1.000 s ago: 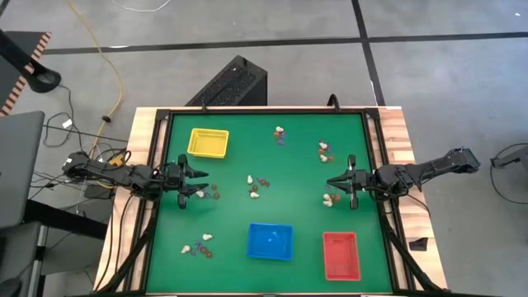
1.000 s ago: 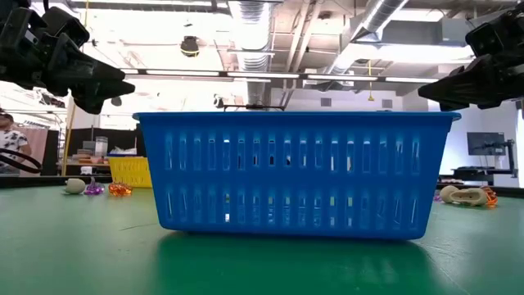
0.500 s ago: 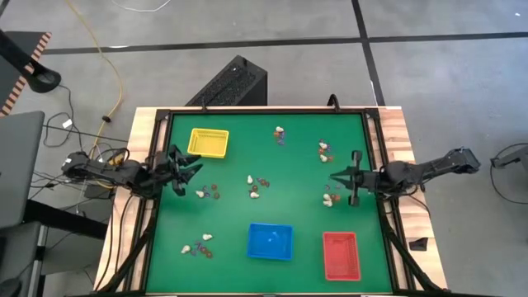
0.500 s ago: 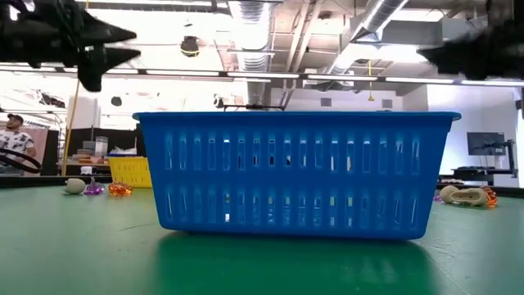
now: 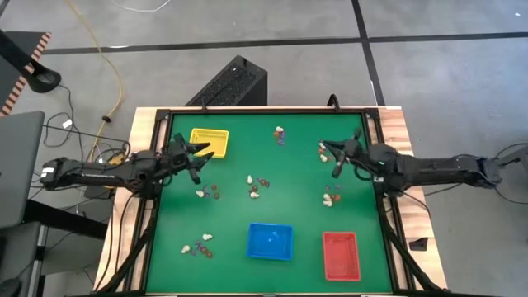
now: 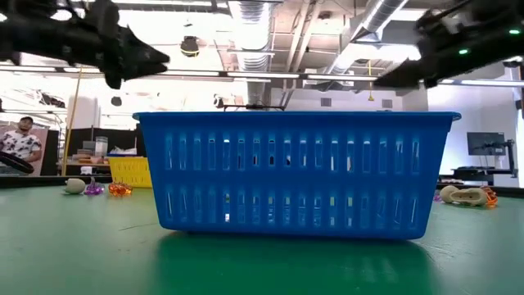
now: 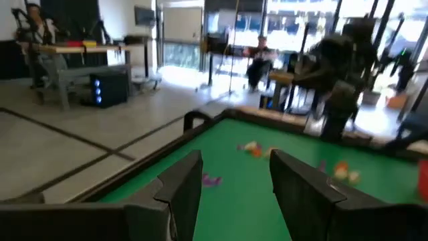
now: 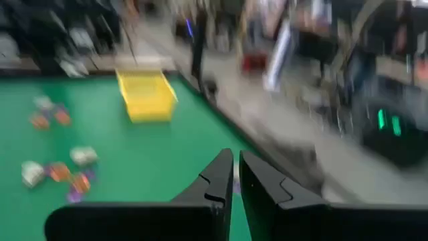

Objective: Sort Halloween decoration
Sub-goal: Put the purple witch hat toy into the yellow basket

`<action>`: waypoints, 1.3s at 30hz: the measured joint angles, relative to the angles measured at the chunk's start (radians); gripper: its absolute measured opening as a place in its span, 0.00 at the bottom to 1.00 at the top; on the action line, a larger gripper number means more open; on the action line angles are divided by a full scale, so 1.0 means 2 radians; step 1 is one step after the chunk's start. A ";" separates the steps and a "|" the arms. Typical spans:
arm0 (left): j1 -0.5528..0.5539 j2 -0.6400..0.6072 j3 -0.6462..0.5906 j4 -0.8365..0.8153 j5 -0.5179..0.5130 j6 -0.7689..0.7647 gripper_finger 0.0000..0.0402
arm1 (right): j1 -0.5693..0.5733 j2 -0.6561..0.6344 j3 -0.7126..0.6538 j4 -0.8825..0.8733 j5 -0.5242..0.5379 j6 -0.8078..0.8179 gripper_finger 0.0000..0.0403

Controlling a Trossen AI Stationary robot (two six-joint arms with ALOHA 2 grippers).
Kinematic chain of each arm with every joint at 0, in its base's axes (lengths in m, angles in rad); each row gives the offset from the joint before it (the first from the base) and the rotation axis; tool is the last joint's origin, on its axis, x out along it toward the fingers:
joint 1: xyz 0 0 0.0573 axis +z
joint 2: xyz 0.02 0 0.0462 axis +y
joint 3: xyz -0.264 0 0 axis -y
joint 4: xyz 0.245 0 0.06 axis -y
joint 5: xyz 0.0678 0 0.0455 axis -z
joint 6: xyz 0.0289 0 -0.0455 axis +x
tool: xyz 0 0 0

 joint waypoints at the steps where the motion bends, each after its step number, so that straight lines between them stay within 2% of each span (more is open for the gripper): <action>1: 0.011 0.017 0.003 0.000 0.013 0.000 0.42 | -0.012 0.021 0.019 -0.030 0.000 0.020 0.16; 8: 0.068 0.108 0.040 -0.002 0.120 0.028 0.42 | -0.097 0.161 0.155 -0.301 -0.005 0.175 0.24; 12: 0.082 0.144 0.060 0.000 0.171 0.052 0.42 | -0.143 0.227 0.191 -0.364 -0.024 0.235 0.26; 16: 0.085 0.176 0.068 -0.002 0.170 0.055 0.42 | -0.181 0.274 0.199 -0.345 -0.055 0.263 0.26; 22: 0.085 0.206 0.068 -0.005 0.171 0.044 0.42 | -0.221 0.331 0.198 -0.329 -0.072 0.281 0.26; 39: 0.085 0.209 0.068 -0.005 0.170 0.038 0.42 | -0.236 0.417 0.198 -0.301 -0.079 0.281 0.26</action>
